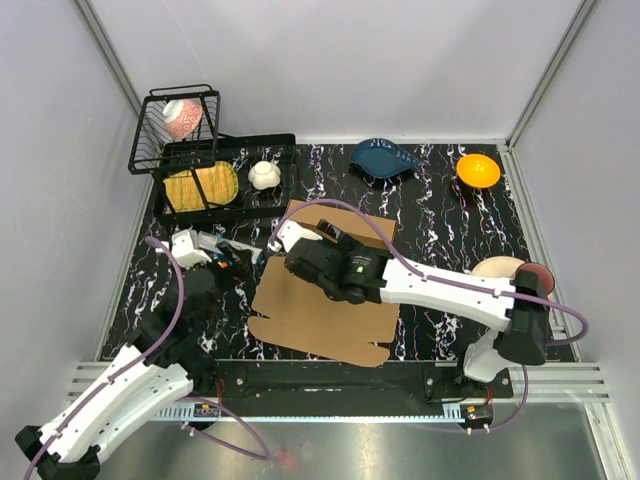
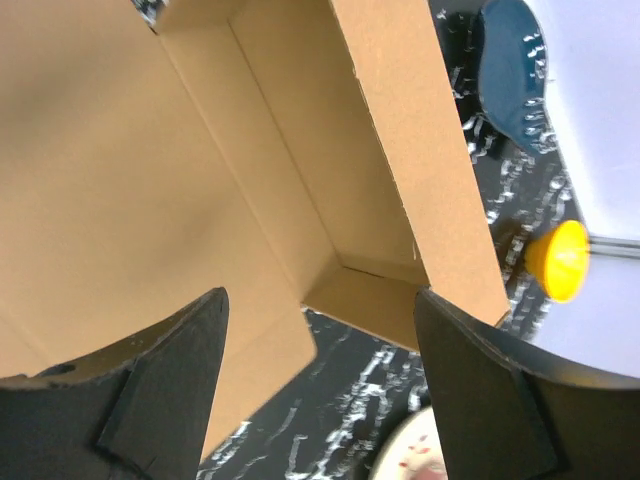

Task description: Fold the paper box

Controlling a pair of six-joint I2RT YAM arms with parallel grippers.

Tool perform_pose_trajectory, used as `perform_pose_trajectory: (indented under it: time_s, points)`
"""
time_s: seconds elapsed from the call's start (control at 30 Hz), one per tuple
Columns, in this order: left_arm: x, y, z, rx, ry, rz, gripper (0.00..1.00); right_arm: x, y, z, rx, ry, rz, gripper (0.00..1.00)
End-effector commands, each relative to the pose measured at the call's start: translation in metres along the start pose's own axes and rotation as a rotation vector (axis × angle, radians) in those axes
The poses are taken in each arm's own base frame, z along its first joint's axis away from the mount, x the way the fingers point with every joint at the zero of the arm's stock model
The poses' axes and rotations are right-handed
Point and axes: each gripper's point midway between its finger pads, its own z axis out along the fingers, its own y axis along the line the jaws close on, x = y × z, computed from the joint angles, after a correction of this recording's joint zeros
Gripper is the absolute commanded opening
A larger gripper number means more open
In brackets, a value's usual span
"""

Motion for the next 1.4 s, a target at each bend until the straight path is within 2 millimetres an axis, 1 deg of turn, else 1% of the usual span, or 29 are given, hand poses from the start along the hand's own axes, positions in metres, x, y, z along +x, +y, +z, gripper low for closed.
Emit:
perform_pose_trajectory:
  time_s: [0.0, 0.03, 0.07, 0.13, 0.17, 0.2, 0.37, 0.53, 0.57, 0.67, 0.7, 0.8, 0.87, 1.03, 1.1, 1.2, 1.27, 1.33, 1.37]
  points:
    - [-0.007, 0.017, -0.014, -0.048, -0.011, -0.006, 0.99, 0.006, -0.034, -0.004, 0.188, 0.056, -0.160, 0.80]
    - [-0.006, 0.018, -0.014, -0.050, -0.014, -0.005, 0.99, 0.005, -0.038, -0.003, 0.224, 0.060, -0.172, 0.80]
    - [-0.007, 0.020, -0.016, -0.049, -0.019, -0.009, 0.99, 0.008, -0.037, 0.004, 0.246, 0.083, -0.219, 0.80]
    - [-0.005, 0.023, -0.016, -0.053, -0.022, -0.015, 0.99, 0.006, -0.042, 0.007, 0.308, 0.097, -0.251, 0.80]
    - [-0.005, 0.023, -0.016, -0.052, -0.023, -0.016, 0.99, 0.007, -0.041, 0.012, 0.321, 0.110, -0.295, 0.80]
    - [-0.005, 0.023, -0.016, -0.053, -0.024, -0.019, 0.99, 0.003, -0.040, 0.015, 0.334, 0.099, -0.297, 0.80]
    - [-0.007, 0.024, -0.016, -0.062, -0.025, -0.012, 0.99, 0.001, -0.035, 0.031, 0.339, 0.112, -0.366, 0.79]
    - [-0.006, 0.023, -0.016, -0.062, -0.021, -0.012, 0.99, 0.000, -0.036, 0.045, 0.344, 0.123, -0.362, 0.73]
    - [-0.004, 0.023, -0.016, -0.062, -0.015, -0.009, 0.99, 0.002, -0.037, 0.049, 0.349, 0.135, -0.366, 0.72]
    - [-0.004, 0.023, -0.015, -0.060, -0.011, -0.006, 0.99, 0.003, -0.038, 0.058, 0.356, 0.153, -0.368, 0.61]
    - [-0.004, 0.023, -0.015, -0.060, -0.011, -0.006, 0.99, 0.002, -0.040, 0.060, 0.364, 0.158, -0.366, 0.54]
    - [-0.005, 0.022, -0.016, -0.057, -0.014, -0.004, 0.99, -0.001, -0.040, 0.064, 0.373, 0.161, -0.376, 0.42]
    - [-0.005, 0.023, -0.016, -0.058, -0.013, 0.000, 0.99, -0.001, -0.041, 0.068, 0.388, 0.171, -0.406, 0.40]
    - [-0.006, 0.023, -0.017, -0.059, -0.015, 0.002, 0.99, 0.004, -0.051, 0.075, 0.434, 0.194, -0.426, 0.38]
    - [-0.008, 0.022, -0.017, -0.058, -0.018, 0.001, 0.99, 0.005, -0.052, 0.077, 0.443, 0.198, -0.426, 0.38]
    - [-0.009, 0.021, -0.017, -0.059, -0.019, 0.001, 0.99, 0.006, -0.059, 0.080, 0.471, 0.212, -0.435, 0.42]
    - [-0.009, 0.021, -0.016, -0.061, -0.017, 0.006, 0.99, 0.008, -0.062, 0.084, 0.475, 0.221, -0.432, 0.43]
    - [-0.009, 0.021, -0.016, -0.065, -0.015, 0.011, 0.99, 0.012, -0.065, 0.088, 0.477, 0.235, -0.431, 0.43]
    - [-0.008, 0.021, -0.015, -0.064, -0.013, 0.013, 0.99, 0.014, -0.065, 0.089, 0.474, 0.238, -0.432, 0.40]
